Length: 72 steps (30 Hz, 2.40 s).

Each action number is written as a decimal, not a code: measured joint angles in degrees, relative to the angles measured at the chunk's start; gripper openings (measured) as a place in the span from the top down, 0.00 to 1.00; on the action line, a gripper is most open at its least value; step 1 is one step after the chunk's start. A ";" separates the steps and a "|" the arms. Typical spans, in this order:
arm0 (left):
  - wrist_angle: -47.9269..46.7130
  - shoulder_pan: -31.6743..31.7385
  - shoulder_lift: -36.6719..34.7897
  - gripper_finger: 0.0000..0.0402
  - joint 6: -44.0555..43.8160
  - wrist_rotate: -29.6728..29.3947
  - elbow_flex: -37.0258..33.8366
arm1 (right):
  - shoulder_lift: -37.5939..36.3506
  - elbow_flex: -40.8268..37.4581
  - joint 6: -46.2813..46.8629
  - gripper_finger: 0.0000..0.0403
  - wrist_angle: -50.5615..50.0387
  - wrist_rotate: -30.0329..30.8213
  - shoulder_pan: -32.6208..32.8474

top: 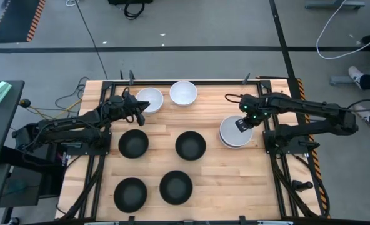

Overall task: Nest bowls inside each other
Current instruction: Stack the white bowl on top of the black bowls

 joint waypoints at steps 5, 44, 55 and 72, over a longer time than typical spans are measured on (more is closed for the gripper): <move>-0.09 0.00 0.00 0.87 0.02 0.00 0.00 | 2.50 0.00 -1.35 0.99 0.34 -0.05 0.01; -1.12 0.01 0.00 0.87 0.01 0.00 0.00 | 0.07 0.34 -1.13 0.73 3.40 1.34 -0.21; -1.16 0.02 0.00 0.87 -0.04 -0.01 0.00 | -0.87 0.55 -0.07 0.74 2.26 3.56 -0.23; -1.21 0.02 0.00 0.87 -0.07 -0.02 0.00 | -0.90 0.55 -0.50 0.89 1.71 4.76 -0.23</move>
